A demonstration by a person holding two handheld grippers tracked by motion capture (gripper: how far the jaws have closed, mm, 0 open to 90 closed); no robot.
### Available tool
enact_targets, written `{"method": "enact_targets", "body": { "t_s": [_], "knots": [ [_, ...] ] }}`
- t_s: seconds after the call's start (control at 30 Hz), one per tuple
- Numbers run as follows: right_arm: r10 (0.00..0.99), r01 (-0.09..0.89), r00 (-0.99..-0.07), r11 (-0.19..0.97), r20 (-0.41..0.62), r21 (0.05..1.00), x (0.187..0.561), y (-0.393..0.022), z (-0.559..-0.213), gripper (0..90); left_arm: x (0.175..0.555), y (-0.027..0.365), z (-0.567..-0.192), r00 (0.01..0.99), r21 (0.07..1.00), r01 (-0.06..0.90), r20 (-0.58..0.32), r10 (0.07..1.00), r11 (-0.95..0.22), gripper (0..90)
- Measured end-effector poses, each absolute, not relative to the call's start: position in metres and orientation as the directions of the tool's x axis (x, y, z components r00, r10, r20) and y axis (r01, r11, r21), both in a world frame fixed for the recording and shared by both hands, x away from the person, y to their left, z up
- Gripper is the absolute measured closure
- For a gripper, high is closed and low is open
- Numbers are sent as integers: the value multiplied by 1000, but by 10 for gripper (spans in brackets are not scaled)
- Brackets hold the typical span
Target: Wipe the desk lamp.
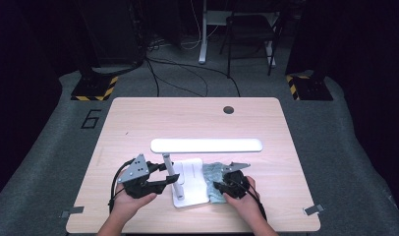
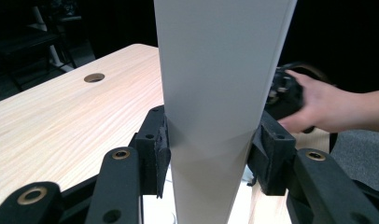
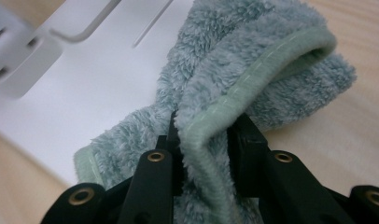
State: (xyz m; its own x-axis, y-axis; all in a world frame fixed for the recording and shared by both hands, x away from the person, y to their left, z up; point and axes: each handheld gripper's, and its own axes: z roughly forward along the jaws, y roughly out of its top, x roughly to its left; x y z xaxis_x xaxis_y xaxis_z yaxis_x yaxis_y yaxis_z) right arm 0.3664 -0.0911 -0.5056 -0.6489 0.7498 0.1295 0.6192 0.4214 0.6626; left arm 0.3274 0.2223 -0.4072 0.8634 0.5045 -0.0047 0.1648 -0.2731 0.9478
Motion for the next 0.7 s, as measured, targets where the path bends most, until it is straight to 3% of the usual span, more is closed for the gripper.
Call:
{"method": "enact_targets", "body": {
  "t_s": [0.33, 0.53, 0.7],
  "knots": [
    [734, 608, -666, 431, 133, 666, 322, -100, -504, 719, 327, 222, -408, 862, 950, 176, -22, 506, -257, 537],
    [761, 633, -630, 389, 153, 669, 324, -98, -507, 709, 329, 223, -409, 871, 952, 174, -30, 490, -251, 536],
    [766, 598, -637, 419, 88, 683, 336, -89, -507, 706, 330, 224, -409, 878, 952, 177, -38, 477, -251, 535]
  ]
}}
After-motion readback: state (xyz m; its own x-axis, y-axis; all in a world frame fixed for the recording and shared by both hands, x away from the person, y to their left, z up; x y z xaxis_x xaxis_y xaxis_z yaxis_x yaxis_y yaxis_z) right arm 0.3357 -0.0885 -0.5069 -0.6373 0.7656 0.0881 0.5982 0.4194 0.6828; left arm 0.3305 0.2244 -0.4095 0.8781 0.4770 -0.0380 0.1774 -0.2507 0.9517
